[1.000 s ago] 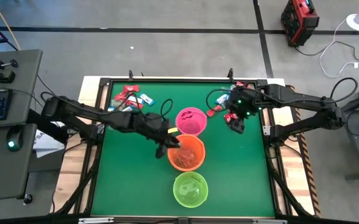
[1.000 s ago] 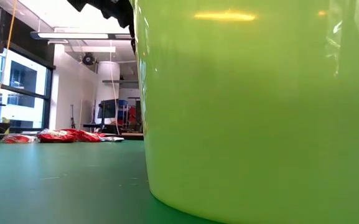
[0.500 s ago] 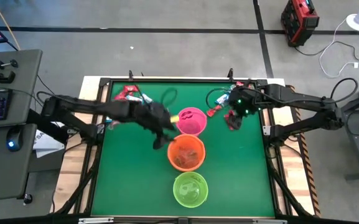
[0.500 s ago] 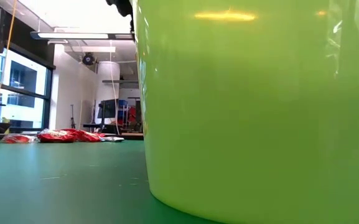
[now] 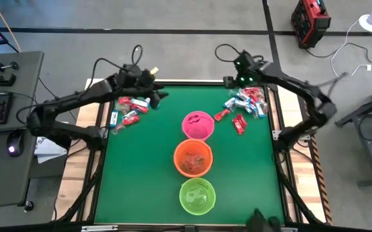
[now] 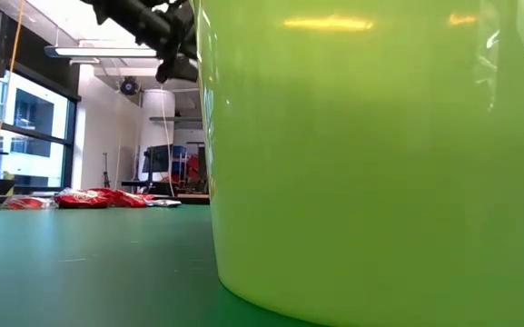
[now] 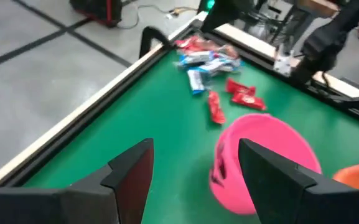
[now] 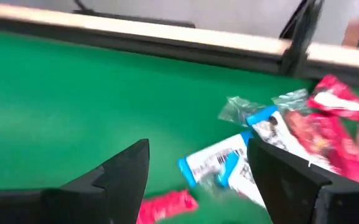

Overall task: Sort candy by brand, put in halloween buckets
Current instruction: Put the blue gummy into the orange bucket

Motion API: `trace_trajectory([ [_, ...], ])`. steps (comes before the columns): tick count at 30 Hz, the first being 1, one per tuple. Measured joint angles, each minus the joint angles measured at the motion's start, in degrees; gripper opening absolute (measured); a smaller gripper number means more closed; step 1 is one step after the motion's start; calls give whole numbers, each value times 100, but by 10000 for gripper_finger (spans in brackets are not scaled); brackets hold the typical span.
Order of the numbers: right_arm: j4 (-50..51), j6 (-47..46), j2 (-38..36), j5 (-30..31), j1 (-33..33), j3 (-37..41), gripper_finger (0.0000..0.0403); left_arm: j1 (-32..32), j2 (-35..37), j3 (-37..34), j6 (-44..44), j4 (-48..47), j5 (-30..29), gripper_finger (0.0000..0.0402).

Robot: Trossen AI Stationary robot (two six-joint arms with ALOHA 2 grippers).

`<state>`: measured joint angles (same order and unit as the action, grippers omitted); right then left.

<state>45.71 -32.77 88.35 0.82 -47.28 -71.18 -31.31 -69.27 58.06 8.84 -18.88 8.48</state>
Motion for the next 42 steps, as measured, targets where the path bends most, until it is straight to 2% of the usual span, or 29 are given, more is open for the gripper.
trace_trajectory([
  [8, -321, -1140, 1461, -135, -575, 0, 263, -465, -161, -106, -268, 76, 19, 225],
  [18, -749, -1523, 1985, -53, -537, 0, 259, -593, -169, -102, -620, 128, 21, 225],
  [21, -706, -1477, 2090, 46, -476, -2, 235, -593, -169, -102, -702, 125, 21, 225],
  [24, -677, -1418, 2145, 111, -434, -9, 182, -593, -169, -102, -764, 125, 21, 225],
  [29, -662, -1132, 2055, 221, -389, -1, 44, -622, -169, -102, -898, 125, 16, 225],
  [31, -669, -937, 1942, 224, -389, 0, 13, -683, -165, -102, -853, 154, -5, 225],
  [34, -670, -773, 1619, 226, -392, 0, 18, -918, -54, -102, -557, 434, -3, 225],
  [38, -677, -320, 906, 148, -392, 0, 4, -1274, 173, -93, -337, 873, -10, 225],
  [42, -559, -137, 193, -455, -282, 0, 5, -1463, 256, -93, -57, 1024, -7, 225],
])
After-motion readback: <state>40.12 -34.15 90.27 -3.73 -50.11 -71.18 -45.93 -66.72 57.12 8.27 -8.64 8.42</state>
